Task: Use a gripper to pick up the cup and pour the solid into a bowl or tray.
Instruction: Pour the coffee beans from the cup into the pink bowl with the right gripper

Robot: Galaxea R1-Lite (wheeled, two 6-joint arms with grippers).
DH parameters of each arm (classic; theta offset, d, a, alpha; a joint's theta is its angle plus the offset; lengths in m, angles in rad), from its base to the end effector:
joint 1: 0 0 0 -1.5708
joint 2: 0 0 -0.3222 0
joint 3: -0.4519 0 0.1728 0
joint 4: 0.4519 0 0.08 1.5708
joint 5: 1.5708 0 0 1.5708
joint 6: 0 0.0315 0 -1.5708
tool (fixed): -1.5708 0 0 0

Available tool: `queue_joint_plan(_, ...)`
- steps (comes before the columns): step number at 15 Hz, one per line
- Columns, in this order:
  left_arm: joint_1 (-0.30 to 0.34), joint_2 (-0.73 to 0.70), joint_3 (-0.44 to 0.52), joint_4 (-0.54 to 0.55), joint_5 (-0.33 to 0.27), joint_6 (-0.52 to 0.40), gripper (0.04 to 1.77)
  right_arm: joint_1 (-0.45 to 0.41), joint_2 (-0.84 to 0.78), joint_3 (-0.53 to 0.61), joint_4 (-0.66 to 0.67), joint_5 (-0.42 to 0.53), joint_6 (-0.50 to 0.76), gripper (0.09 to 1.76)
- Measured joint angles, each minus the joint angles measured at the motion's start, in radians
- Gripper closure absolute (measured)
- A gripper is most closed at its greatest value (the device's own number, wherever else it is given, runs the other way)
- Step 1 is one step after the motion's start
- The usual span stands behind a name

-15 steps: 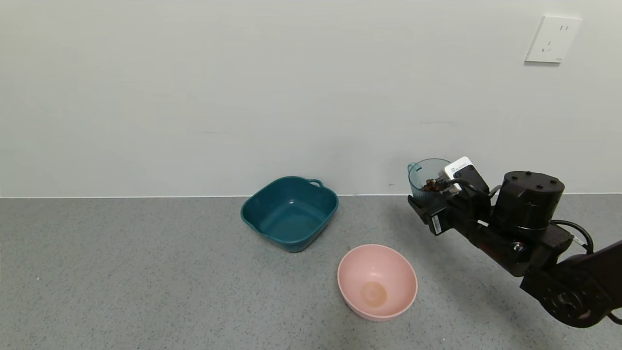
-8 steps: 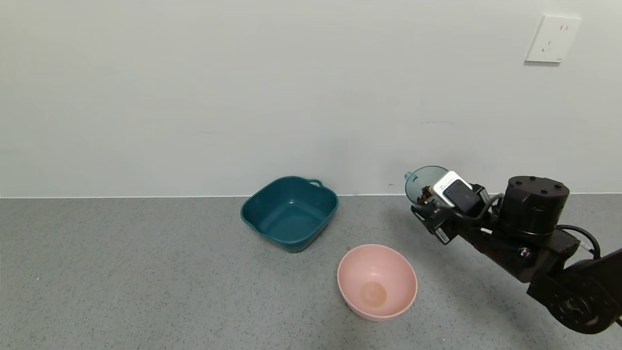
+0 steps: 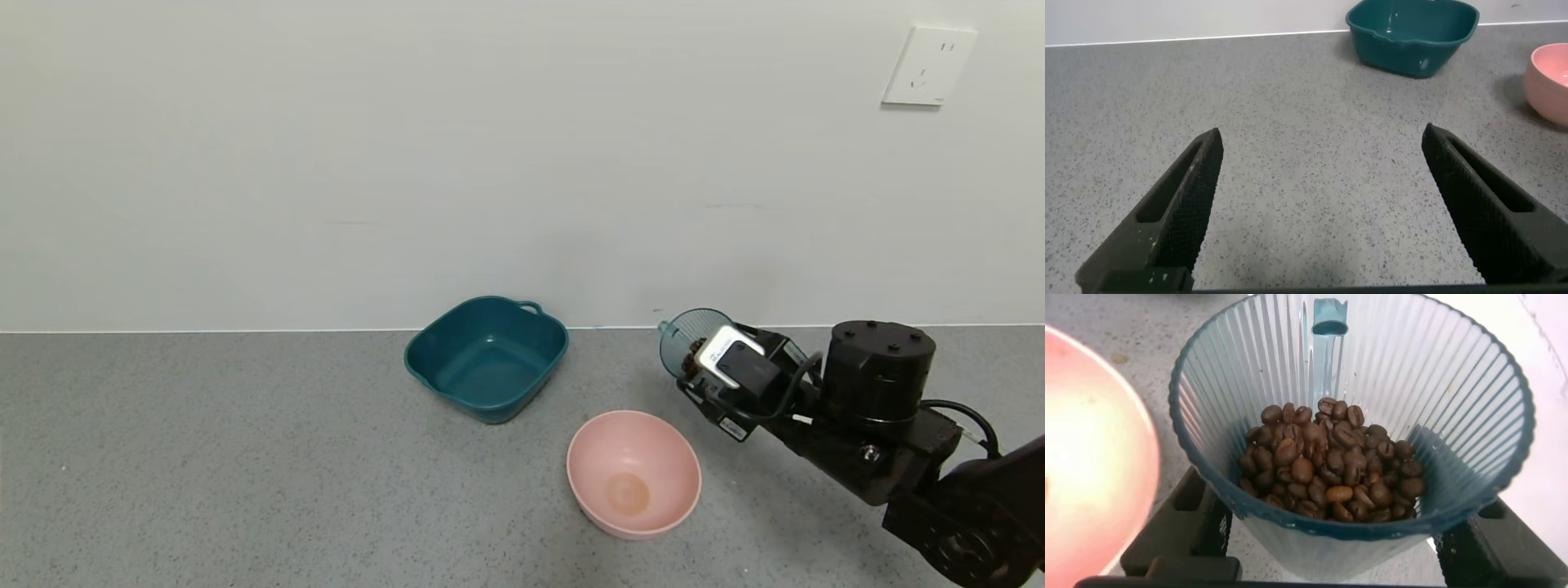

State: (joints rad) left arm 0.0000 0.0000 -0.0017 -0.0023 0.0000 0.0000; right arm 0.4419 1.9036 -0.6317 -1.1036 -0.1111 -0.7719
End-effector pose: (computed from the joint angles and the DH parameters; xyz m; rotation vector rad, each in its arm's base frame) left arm -0.0554 0.0000 0.0762 0.0000 -0.0040 0.0000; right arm 0.3024 0.1392 0.1595 -0.8091 0.0272 0.3773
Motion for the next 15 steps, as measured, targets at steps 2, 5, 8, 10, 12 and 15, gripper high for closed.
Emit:
queue_joint_plan(2, 0.0, 0.0, 0.0, 0.0, 0.0, 0.0, 0.06, 0.009, 0.002, 0.009, 0.0, -0.011, -0.059, 0.48)
queue_joint_plan(5, 0.0, 0.0, 0.0, 0.0, 0.0, 0.0, 0.06, 0.013, 0.003, 0.031, -0.001, -0.012, -0.158, 0.48)
queue_joint_plan(8, 0.0, 0.0, 0.0, 0.0, 0.0, 0.0, 0.06, 0.016, 0.0, 0.064, -0.004, -0.013, -0.246, 0.48)
queue_joint_plan(10, 0.0, 0.0, 0.0, 0.0, 0.0, 0.0, 0.06, 0.016, -0.002, 0.08, -0.005, -0.014, -0.283, 0.48)
queue_joint_plan(12, 0.0, 0.0, 0.0, 0.0, 0.0, 0.0, 0.06, 0.016, -0.003, 0.088, -0.009, -0.015, -0.313, 0.48)
queue_joint_plan(15, 0.0, 0.0, 0.0, 0.0, 0.0, 0.0, 0.06, 0.016, -0.003, 0.102, -0.013, -0.018, -0.372, 0.48)
